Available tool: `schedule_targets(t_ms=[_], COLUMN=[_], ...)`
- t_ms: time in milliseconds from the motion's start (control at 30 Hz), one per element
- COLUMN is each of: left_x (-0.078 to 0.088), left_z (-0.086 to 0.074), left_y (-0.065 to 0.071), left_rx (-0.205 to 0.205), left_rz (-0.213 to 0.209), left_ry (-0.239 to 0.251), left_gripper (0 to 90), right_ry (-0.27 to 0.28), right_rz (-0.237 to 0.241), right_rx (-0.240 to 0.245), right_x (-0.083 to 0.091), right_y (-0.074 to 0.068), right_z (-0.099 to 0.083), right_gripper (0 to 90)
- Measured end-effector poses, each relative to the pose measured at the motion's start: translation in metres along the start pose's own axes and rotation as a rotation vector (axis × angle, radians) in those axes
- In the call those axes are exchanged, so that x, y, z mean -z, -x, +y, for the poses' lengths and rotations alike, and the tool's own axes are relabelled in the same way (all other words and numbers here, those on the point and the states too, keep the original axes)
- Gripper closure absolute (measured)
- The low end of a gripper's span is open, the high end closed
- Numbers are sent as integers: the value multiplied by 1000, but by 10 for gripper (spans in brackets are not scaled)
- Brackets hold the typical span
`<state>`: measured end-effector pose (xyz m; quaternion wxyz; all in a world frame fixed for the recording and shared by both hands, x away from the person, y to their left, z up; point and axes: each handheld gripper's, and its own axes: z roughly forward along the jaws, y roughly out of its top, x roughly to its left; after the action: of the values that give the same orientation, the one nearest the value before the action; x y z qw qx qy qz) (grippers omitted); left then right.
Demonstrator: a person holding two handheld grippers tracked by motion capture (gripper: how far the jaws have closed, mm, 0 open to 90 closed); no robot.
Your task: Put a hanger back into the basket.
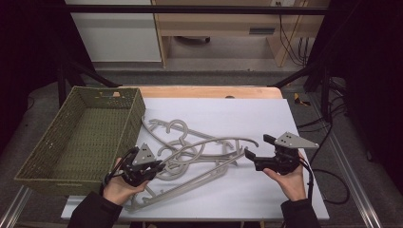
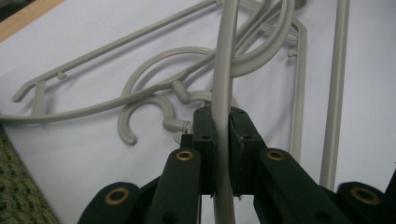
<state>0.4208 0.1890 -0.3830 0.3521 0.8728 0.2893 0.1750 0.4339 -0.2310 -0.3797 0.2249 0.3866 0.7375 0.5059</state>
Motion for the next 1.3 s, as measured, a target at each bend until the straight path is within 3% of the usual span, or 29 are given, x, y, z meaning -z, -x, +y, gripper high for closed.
schedule_targets(t_ms=[167,333,467,867,1300], left_x=[11,19,26,51,80], left_z=[4,7,8,15,23], left_y=[-3,-6,-11,-23,-60], left_rx=[37,48,70,76,84], left_rz=[23,49,66,107,157], left_ry=[43,63,87,149,186], left_gripper=[828,828,829,829,829], right_ry=[9,-2,-14,-31,-37], right_rz=[-21,-52,-68,-81,-90], right_rx=[-21,-39,-58,-53,-57], right_x=[10,18,18,14,11], right_y=[6,13,18,19,18], right_z=[-8,-17,-22,-25,-26], right_gripper=[74,65,68,65,51])
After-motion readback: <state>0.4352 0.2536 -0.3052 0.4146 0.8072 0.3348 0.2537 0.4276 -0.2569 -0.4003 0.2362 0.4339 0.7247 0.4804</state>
